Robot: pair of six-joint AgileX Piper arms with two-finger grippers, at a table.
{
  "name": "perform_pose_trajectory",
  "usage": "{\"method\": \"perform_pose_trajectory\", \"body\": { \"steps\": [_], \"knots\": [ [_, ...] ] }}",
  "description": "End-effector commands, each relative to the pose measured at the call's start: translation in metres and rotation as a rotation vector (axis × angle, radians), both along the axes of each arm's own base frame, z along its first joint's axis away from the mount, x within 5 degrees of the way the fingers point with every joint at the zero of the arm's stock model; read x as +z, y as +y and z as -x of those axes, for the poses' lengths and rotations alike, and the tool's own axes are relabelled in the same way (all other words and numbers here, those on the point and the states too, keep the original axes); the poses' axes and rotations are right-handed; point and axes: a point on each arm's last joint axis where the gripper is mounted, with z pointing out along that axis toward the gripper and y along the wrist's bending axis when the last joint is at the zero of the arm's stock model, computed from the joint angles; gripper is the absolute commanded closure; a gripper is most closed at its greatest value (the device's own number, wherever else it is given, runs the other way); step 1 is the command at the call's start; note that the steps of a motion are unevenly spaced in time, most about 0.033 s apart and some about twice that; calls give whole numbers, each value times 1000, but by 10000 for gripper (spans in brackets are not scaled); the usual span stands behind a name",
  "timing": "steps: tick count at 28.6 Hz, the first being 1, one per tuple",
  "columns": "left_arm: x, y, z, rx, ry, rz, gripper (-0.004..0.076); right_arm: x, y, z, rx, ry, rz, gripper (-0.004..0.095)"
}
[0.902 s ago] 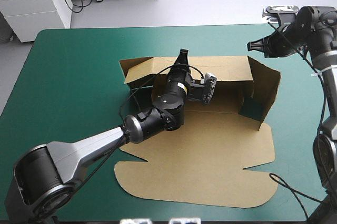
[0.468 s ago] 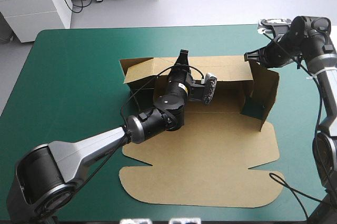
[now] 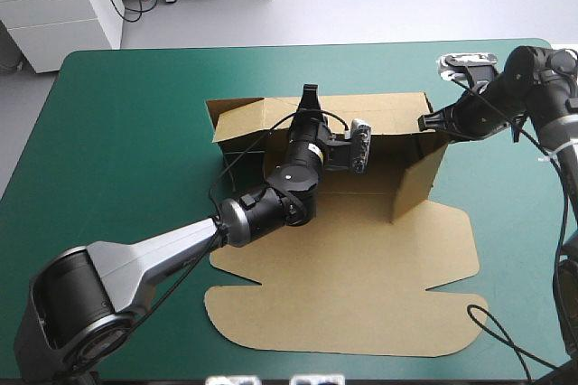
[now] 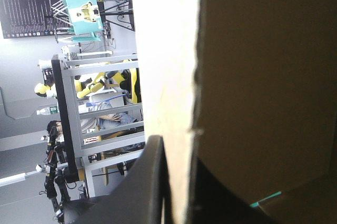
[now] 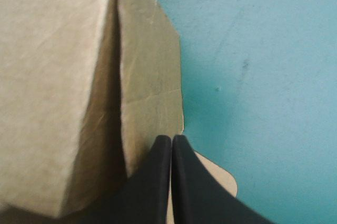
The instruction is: Fold the box
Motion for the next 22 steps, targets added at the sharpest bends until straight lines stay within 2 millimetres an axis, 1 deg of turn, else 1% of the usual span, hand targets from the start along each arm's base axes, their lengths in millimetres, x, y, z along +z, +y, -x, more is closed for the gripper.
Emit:
{"method": "perform_pose_trajectory", "body": {
  "steps": [1,3,7,11,12,14,18,22],
  "knots": [
    [4,-6,8,-23,62,118,731,24,4,20,28,-87,-46,912],
    [4,-6,9,-22,63,119,731,21,5,23,25,-96,-66,912],
    [1,-6,8,-9,70,107,731,1,8,26,42,-93,-91,912],
    [-3,-7,7,-5,79,103,731,-12,12,32,45,-219,-148,912],
    [-4,-7,7,-7,79,100,731,-13,12,33,45,-254,-154,912],
    [-5,-8,6,-7,81,97,731,-20,11,37,50,-322,-147,912],
    [-8,-9,6,0,88,104,731,-29,9,42,59,-395,-123,912],
    [-8,-8,6,1,87,100,731,-32,10,45,146,-399,-73,908]
  ]
}}
